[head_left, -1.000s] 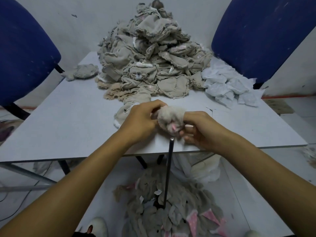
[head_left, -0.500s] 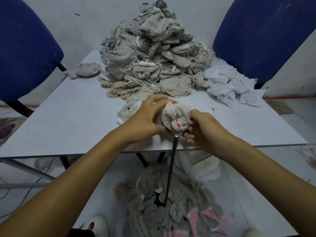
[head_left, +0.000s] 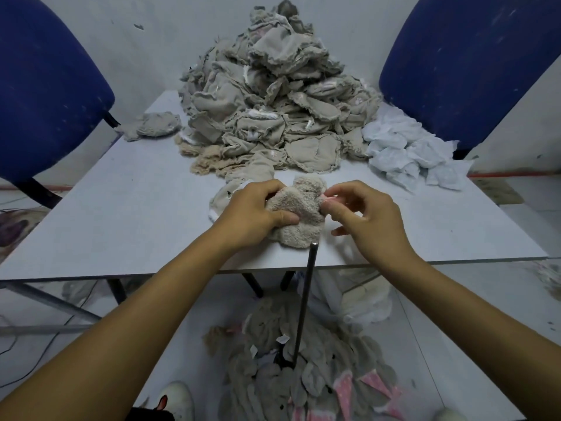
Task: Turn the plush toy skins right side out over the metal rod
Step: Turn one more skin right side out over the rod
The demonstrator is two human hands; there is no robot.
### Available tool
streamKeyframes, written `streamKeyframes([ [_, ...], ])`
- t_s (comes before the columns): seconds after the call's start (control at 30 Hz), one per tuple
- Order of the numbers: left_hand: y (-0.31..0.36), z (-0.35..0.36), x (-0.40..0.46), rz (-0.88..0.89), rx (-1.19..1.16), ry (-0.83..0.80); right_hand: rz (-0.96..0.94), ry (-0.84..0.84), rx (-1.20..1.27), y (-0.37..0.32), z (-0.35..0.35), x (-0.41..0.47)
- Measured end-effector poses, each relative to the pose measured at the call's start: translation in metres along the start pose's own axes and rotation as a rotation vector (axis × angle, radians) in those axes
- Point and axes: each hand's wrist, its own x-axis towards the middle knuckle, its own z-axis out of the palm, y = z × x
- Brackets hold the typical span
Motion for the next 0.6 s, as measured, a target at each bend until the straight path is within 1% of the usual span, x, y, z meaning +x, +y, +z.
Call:
streamKeyframes([
  [0.07,0.002,-0.002,0.000,0.000,-0.010,0.005,0.144,-0.057,0.155,0.000,-0.004,0.005],
  [0.1,0.002,-0.002,0.000,-0.001,-0.012,0.004,0.180,-0.099,0.174,0.001,-0.006,0.007],
  [0.17,0.004,-0.004,-0.003,0.023,0.012,0.001,0.179,-0.138,0.091,0.003,-0.008,0.009],
  [0.2,0.005,-0.006,-0.004,0.067,0.060,0.027,0.171,-0.112,0.039,0.004,-0.008,0.010],
  [0.23,0.005,-0.008,-0.005,0.130,0.137,0.099,0.170,-0.049,0.000,0.005,-0.010,0.012],
  [0.33,0.006,-0.021,-0.005,0.378,0.420,0.487,0.232,0.256,-0.003,0.011,-0.029,0.025],
  [0.37,0.007,-0.025,-0.006,0.472,0.519,0.572,0.248,0.328,0.013,0.013,-0.037,0.028],
  [0.4,0.006,-0.028,-0.007,0.577,0.615,0.590,0.245,0.354,-0.005,0.017,-0.043,0.030],
  [0.43,0.005,-0.027,-0.008,0.668,0.695,0.526,0.216,0.334,-0.094,0.021,-0.046,0.030],
  [0.47,0.002,-0.022,-0.010,0.702,0.744,0.367,0.168,0.282,-0.227,0.023,-0.044,0.028],
  [0.5,0.001,-0.018,-0.012,0.638,0.758,0.138,0.111,0.226,-0.360,0.025,-0.040,0.025],
  [0.53,0.000,-0.014,-0.014,0.491,0.757,-0.106,0.060,0.191,-0.446,0.027,-0.035,0.021],
  [0.57,0.000,-0.012,-0.015,0.323,0.744,-0.296,0.036,0.178,-0.475,0.027,-0.028,0.018],
  [0.6,0.002,-0.011,-0.014,0.214,0.697,-0.402,0.014,0.180,-0.488,0.025,-0.023,0.015],
])
